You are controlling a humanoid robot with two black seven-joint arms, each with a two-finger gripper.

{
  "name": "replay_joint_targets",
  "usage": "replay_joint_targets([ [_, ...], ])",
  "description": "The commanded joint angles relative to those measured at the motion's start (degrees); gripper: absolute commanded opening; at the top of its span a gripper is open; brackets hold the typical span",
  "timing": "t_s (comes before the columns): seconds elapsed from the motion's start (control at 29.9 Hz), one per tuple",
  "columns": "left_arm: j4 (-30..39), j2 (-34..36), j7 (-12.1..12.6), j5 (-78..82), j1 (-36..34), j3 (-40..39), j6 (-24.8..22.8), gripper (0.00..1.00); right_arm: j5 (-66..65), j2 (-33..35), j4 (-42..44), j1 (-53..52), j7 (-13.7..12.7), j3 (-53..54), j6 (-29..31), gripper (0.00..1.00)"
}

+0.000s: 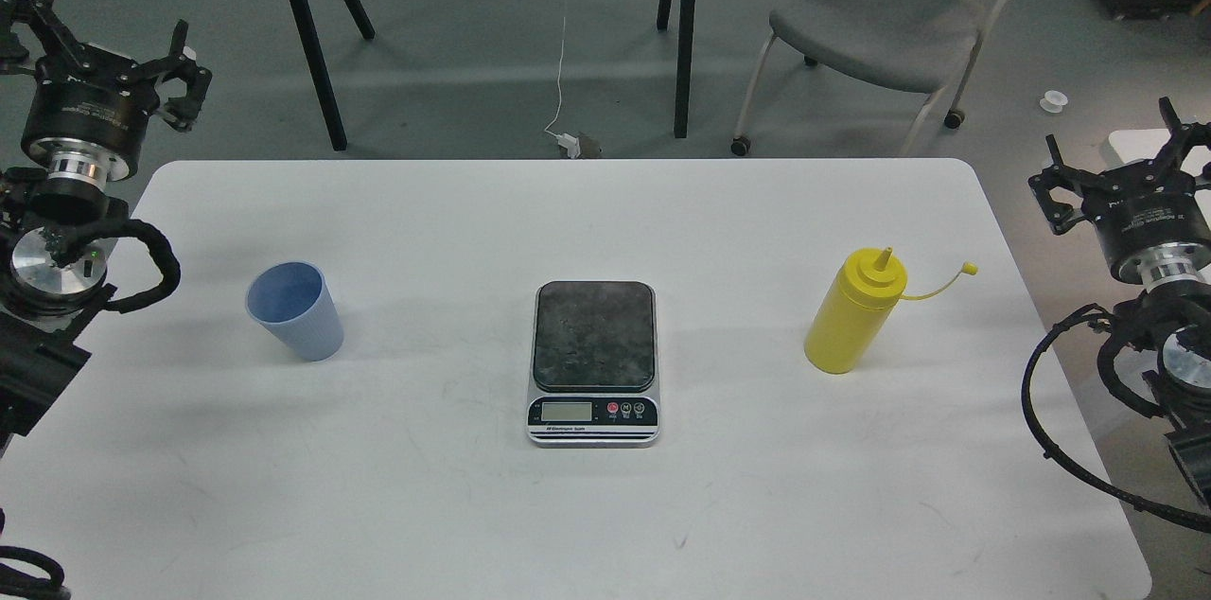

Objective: Pour seasoning into cup on scale with both arms

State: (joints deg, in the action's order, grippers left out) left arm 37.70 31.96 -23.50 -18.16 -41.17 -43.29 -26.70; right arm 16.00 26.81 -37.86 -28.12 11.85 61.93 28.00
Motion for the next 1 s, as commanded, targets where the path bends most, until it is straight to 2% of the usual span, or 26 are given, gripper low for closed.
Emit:
replay_joint_targets([
  [0.0, 0.0, -0.1, 0.0, 0.1, 0.0, 0.1, 0.1, 1.00, -0.1, 0.0, 0.2, 0.0, -0.1, -0.1, 0.0, 1.00],
  [0.27, 0.5, 1.7, -0.1, -0.1, 0.0, -0.1, -0.6, 1.00, -0.1, 0.1, 0.6, -0.6, 0.0, -0.1, 0.0, 1.00],
  [0.4, 1.8, 2.3, 1.2, 1.7, 0.2, 1.1, -1.3, 1.00, -0.1, 0.0, 0.2, -0.7, 0.1, -0.1, 0.0, 1.00],
  [0.47, 1.9, 2.7, 1.4, 5.8, 0.2, 1.2, -1.3, 0.99, -0.1, -0.4, 0.2, -0.7, 0.3, -0.1, 0.0, 1.00],
  [0.6, 2.3, 4.4, -0.2, 20.1, 0.1, 0.9, -1.3, 0.99, -0.1, -0.6, 0.0, -0.6, 0.6, 0.0, 0.0, 1.00],
  [0.67, 5.3, 7.0, -1.5, 27.1, 0.2, 1.1, -1.3, 0.99, -0.1, -0.6, -0.1, -0.5, 0.7, 0.1, 0.0, 1.00],
  [0.8, 15.3, 13.8, -2.6, 43.1, 1.1, 1.5, -1.3, 0.97, -0.1, -0.3, -0.2, -0.4, 0.7, 0.6, 0.0, 1.00],
  [0.97, 20.3, 18.1, -3.0, 55.2, 1.4, 1.6, -1.3, 0.93, -0.1, 0.1, -0.7, 0.7, 0.7, 1.0, 0.0, 1.00],
])
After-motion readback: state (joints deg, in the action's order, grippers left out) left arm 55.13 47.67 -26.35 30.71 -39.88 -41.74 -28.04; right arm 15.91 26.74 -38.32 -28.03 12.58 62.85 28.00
